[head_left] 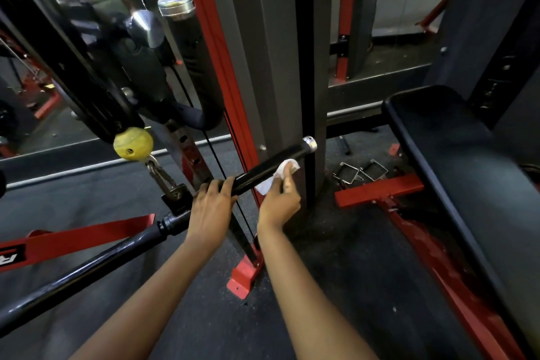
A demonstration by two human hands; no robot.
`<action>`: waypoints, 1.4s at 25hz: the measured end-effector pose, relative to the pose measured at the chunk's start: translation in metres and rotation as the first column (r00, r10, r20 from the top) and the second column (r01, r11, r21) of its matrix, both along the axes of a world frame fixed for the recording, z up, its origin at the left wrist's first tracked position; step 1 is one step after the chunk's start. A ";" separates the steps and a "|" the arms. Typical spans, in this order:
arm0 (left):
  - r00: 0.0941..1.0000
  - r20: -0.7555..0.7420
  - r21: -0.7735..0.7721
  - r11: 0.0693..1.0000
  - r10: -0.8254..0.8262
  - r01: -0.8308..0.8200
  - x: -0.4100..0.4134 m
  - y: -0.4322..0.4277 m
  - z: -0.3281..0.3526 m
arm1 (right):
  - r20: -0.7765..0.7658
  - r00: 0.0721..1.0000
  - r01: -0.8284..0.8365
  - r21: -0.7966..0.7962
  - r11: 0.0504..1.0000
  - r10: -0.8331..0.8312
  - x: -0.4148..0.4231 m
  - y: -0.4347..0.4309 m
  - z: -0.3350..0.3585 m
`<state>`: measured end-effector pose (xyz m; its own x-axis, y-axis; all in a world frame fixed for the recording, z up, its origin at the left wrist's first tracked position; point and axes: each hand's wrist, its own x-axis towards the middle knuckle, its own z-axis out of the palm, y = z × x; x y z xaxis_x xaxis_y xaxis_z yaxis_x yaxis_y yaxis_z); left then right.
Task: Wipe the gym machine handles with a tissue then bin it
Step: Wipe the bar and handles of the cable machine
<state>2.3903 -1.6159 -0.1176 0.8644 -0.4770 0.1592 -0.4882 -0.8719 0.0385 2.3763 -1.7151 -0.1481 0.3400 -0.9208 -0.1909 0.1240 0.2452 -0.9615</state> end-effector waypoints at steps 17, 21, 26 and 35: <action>0.964 -0.091 -0.155 0.959 -0.252 0.236 0.028 -0.029 -0.003 | 0.299 0.947 -0.243 0.415 0.877 0.121 0.068 -0.025 -0.122; 0.958 -0.039 -0.152 0.949 -0.285 0.277 0.025 -0.030 -0.004 | 0.408 0.902 -0.287 0.328 0.900 0.139 0.043 -0.019 -0.094; 0.948 0.001 -0.198 0.929 -0.318 0.312 0.019 -0.029 -0.003 | 0.442 0.895 -0.152 0.423 0.893 -0.057 0.000 -0.094 0.007; 0.952 0.021 -0.196 0.932 -0.307 0.305 0.023 -0.027 -0.005 | 0.315 0.944 -0.223 0.392 0.893 0.097 -0.001 -0.070 0.006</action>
<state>2.4134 -1.6434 -0.1228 0.6836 -0.6791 0.2675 -0.7287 -0.6554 0.1986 2.3757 -1.7855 -0.1422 0.5723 -0.7049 -0.4190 0.2963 0.6542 -0.6958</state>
